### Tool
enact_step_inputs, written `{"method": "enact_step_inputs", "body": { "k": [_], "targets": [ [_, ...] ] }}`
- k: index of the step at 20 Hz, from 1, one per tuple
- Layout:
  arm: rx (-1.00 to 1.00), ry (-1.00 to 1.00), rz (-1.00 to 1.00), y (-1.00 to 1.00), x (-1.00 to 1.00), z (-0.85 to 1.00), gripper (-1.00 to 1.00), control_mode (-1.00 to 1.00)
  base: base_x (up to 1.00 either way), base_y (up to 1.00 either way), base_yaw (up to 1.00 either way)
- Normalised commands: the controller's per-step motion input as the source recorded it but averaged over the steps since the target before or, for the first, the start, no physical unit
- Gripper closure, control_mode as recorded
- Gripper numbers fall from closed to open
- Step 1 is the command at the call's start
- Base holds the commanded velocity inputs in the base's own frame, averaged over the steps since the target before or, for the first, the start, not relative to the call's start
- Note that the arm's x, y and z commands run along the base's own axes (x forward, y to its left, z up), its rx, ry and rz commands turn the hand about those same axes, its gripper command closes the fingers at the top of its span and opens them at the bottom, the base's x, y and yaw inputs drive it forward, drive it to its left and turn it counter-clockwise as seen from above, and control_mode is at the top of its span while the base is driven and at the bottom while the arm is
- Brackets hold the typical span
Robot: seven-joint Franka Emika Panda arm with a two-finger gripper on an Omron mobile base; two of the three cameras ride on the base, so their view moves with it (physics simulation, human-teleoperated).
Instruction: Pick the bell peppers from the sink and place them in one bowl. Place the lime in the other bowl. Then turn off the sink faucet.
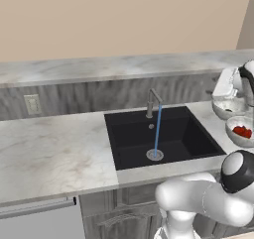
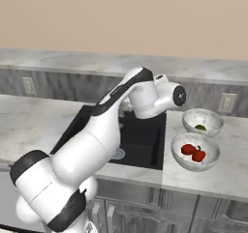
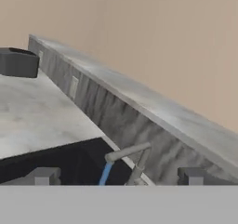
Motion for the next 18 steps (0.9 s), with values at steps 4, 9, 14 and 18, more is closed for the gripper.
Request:
{"method": "enact_step_inputs", "body": {
  "k": [4,9,14,18],
  "targets": [
    [-0.09,-0.42,0.03,0.4,-0.3,-0.45,-1.0,-1.0,0.0,0.0,0.0],
    [-0.04,-0.25,0.0,0.54,-0.16,-0.43,-1.0,-1.0,0.0,0.0,0.0],
    [0.0,-0.01,-0.02,0.41,0.07,-0.07,-1.0,-1.0,0.0,0.0,0.0],
    [0.0,0.0,-0.06,0.12,0.02,-0.16,-1.0,-1.0,0.0,0.0,0.0]
  ]
}}
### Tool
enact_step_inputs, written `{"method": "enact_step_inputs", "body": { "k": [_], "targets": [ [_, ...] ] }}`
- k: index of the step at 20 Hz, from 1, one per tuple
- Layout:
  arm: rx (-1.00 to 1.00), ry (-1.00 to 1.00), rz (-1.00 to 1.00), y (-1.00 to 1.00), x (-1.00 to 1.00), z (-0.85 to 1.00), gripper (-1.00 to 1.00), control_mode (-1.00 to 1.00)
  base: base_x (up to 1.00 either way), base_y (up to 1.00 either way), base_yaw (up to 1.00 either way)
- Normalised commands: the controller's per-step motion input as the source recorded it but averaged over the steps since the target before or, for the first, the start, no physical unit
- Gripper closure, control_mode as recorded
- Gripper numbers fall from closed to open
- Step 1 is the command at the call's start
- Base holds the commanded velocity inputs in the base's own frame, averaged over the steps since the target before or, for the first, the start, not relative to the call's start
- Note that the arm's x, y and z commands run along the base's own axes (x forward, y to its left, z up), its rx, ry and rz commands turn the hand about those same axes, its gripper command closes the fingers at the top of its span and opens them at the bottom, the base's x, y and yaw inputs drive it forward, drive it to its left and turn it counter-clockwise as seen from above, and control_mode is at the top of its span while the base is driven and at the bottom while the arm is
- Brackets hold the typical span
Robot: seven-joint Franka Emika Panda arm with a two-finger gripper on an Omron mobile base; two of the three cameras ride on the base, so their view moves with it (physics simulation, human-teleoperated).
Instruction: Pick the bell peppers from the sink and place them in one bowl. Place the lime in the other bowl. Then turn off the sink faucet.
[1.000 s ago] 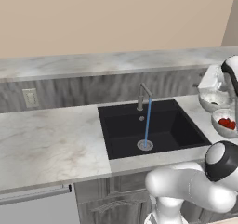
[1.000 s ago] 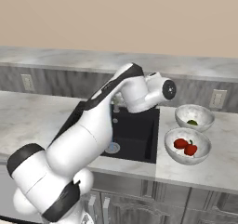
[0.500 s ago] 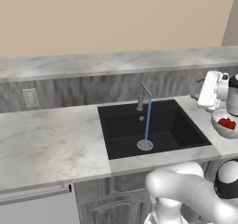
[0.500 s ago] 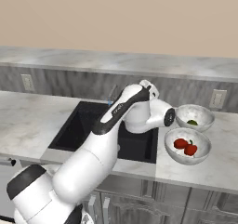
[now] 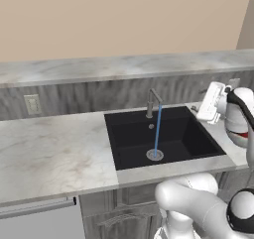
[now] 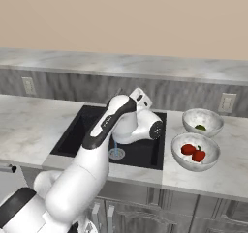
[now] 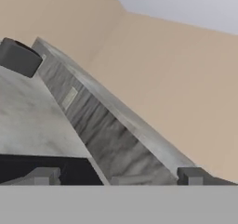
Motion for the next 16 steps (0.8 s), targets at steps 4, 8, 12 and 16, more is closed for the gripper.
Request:
{"method": "enact_step_inputs", "body": {
  "k": [4,8,12,16],
  "targets": [
    [0.0,0.08,0.0,0.04,0.18,-0.25,-1.0,-1.0,0.0,0.0,0.0],
    [0.0,0.09,0.04,0.0,0.3,-0.25,-1.0,-1.0,0.0,0.0,0.0],
    [0.02,0.0,0.12,-0.04,0.2,-0.26,-1.0,-1.0,0.0,0.0,0.0],
    [0.05,0.0,0.09,-0.04,0.22,-0.23,-1.0,-1.0,0.0,0.0,0.0]
  ]
}}
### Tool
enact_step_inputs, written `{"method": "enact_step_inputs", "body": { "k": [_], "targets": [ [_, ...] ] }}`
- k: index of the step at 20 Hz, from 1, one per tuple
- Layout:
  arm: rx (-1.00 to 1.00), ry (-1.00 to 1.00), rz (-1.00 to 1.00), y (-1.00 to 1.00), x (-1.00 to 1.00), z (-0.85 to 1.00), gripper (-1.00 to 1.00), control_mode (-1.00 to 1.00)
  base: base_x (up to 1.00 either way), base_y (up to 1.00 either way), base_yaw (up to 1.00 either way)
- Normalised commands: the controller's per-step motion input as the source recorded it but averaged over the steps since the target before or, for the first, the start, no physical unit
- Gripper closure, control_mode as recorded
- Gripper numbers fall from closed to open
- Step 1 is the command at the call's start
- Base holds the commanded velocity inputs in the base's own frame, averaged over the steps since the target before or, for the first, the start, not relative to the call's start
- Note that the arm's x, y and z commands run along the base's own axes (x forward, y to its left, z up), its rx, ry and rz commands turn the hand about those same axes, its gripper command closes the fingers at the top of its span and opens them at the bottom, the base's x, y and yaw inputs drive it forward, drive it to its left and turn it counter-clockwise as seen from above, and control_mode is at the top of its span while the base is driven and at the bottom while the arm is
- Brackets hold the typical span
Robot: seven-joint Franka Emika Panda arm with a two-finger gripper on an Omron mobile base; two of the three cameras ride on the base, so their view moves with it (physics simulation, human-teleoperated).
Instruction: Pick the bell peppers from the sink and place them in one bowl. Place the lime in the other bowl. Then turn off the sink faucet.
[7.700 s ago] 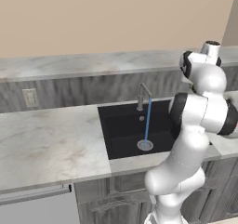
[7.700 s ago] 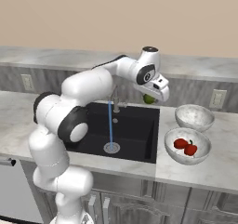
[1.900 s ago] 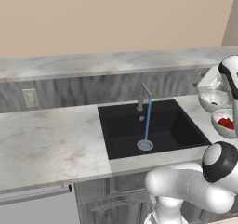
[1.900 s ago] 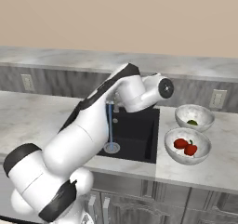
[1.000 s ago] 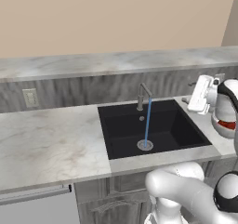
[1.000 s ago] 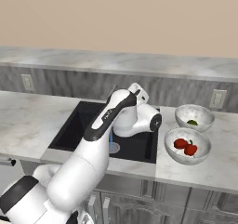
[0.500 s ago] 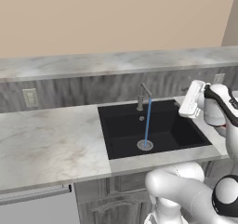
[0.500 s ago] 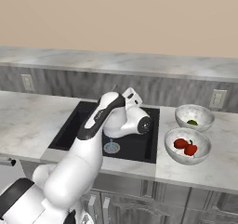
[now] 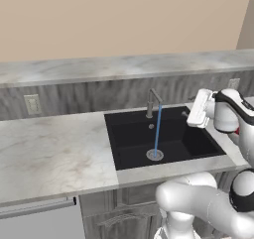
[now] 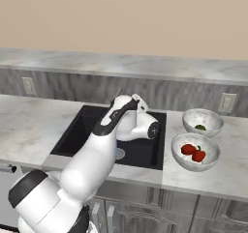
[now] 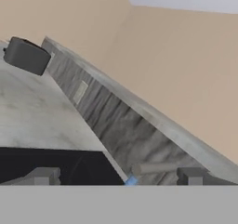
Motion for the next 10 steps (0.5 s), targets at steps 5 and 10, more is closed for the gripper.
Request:
{"method": "enact_step_inputs", "body": {
  "k": [5,10],
  "targets": [
    [0.02,0.0,0.01,0.0,0.14,-0.06,-1.0,-1.0,0.0,0.0,0.0],
    [0.0,0.0,-0.01,0.0,0.29,0.0,-1.0,-1.0,0.0,0.0,0.0]
  ]
}}
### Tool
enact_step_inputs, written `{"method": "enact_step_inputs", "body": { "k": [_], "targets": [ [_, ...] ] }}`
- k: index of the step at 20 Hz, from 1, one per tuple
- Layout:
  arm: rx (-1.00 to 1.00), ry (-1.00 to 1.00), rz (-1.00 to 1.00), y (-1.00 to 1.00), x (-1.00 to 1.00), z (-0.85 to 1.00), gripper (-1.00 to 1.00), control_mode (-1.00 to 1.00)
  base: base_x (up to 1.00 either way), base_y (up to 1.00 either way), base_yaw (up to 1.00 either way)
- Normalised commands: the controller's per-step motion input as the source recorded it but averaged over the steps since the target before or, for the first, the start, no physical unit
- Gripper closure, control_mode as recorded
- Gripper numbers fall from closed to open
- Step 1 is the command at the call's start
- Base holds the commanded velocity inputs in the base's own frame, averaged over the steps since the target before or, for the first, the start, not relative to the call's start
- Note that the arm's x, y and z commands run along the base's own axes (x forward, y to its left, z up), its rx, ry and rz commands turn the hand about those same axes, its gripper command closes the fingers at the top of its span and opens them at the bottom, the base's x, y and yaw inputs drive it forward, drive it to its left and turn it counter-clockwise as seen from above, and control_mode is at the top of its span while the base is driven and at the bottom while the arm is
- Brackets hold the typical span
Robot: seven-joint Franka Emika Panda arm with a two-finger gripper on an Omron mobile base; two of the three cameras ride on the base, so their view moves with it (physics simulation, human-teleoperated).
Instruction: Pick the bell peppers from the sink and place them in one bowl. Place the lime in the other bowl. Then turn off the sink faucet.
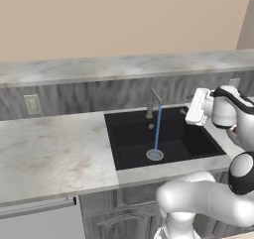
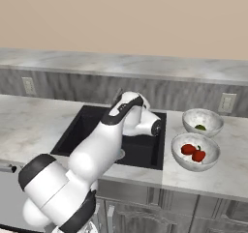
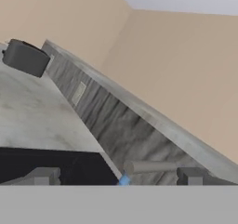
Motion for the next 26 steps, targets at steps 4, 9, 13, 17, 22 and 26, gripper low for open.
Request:
{"method": "enact_step_inputs", "body": {
  "k": [4,9,13,17,22,26],
  "targets": [
    [0.0,0.0,-0.04,0.0,0.32,0.0,-1.0,-1.0,0.0,0.0,0.0],
    [0.0,0.0,-0.06,-0.01,0.15,0.0,-1.0,-1.0,0.0,0.0,0.0],
    [0.0,0.0,-0.1,-0.01,0.03,-0.02,-1.0,-1.0,0.0,0.0,0.0],
    [0.0,0.01,-0.1,0.0,0.13,-0.09,-1.0,-1.0,0.0,0.0,0.0],
    [0.0,0.08,-0.06,-0.01,0.22,-0.05,-1.0,-1.0,0.0,0.0,0.0],
    [0.0,0.08,-0.02,-0.15,0.11,-0.03,-1.0,-1.0,0.0,0.0,0.0]
  ]
}}
